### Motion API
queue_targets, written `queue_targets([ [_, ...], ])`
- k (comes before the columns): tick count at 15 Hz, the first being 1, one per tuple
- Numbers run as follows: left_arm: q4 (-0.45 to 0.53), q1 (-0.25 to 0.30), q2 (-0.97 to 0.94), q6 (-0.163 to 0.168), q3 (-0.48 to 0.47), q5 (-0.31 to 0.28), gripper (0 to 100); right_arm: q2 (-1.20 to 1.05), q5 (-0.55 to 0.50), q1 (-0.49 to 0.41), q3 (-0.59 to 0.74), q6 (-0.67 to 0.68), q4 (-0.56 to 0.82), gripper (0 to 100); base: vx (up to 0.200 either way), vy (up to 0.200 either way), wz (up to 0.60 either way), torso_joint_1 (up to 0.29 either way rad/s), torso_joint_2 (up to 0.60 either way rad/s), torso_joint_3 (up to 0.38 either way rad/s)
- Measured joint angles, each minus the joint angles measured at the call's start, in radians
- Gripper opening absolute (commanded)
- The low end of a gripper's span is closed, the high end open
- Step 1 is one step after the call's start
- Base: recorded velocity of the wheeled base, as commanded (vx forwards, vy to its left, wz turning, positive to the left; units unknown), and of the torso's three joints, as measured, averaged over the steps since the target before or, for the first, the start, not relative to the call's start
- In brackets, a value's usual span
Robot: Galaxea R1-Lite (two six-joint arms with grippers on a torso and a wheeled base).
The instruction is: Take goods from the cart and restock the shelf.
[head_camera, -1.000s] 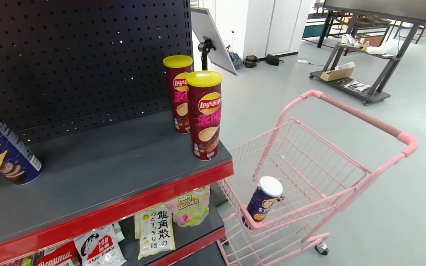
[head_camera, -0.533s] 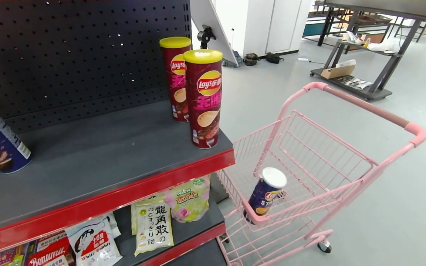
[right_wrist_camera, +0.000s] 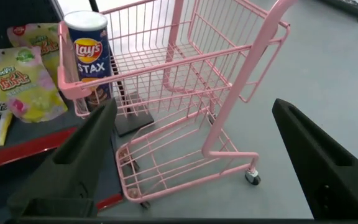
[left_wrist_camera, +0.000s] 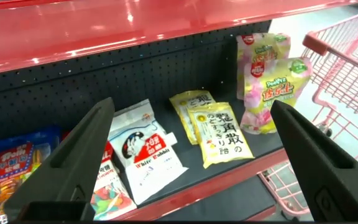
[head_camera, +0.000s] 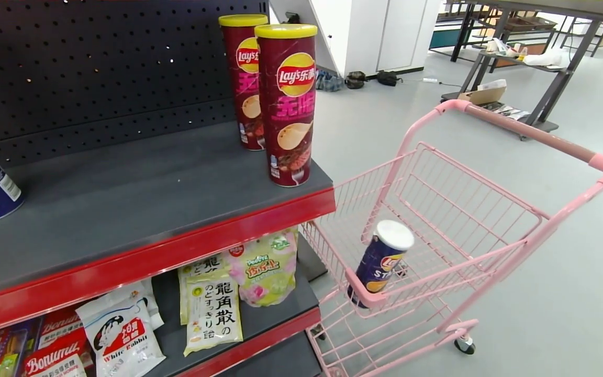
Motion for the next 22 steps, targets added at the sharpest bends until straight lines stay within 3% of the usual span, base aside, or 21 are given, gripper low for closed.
queue_targets([
  [3, 0.000, 0.000, 0.000, 0.000, 0.000, 0.000, 100, 0.033, 0.002, 0.005, -0.032, 0.033, 0.001, 100, 0.000, 0.000, 0.00, 0.000, 0.00, 0.000],
  [5, 0.000, 0.000, 0.000, 0.000, 0.000, 0.000, 100, 0.111, 0.005, 0.013, -0.158, 0.115, 0.000, 100, 0.000, 0.000, 0.00, 0.000, 0.00, 0.000],
  [8, 0.000, 0.000, 0.000, 0.000, 0.000, 0.000, 100, 0.398, 0.056, 0.067, -0.364, 0.190, -0.039, 100, 0.000, 0.000, 0.00, 0.000, 0.00, 0.000],
  [11, 0.000, 0.000, 0.000, 0.000, 0.000, 0.000, 100, 0.762, 0.108, 0.173, -0.437, 0.245, -0.286, 100, 0.000, 0.000, 0.00, 0.000, 0.00, 0.000],
  [17, 0.000, 0.000, 0.000, 0.001, 0.000, 0.000, 100, 1.415, 0.151, 0.352, -0.319, 0.284, -0.863, 100, 0.000, 0.000, 0.00, 0.000, 0.00, 0.000],
  [22, 0.000, 0.000, 0.000, 0.002, 0.000, 0.000, 100, 1.716, 0.154, 0.401, -0.294, 0.270, -1.041, 100, 0.000, 0.000, 0.00, 0.000, 0.00, 0.000],
])
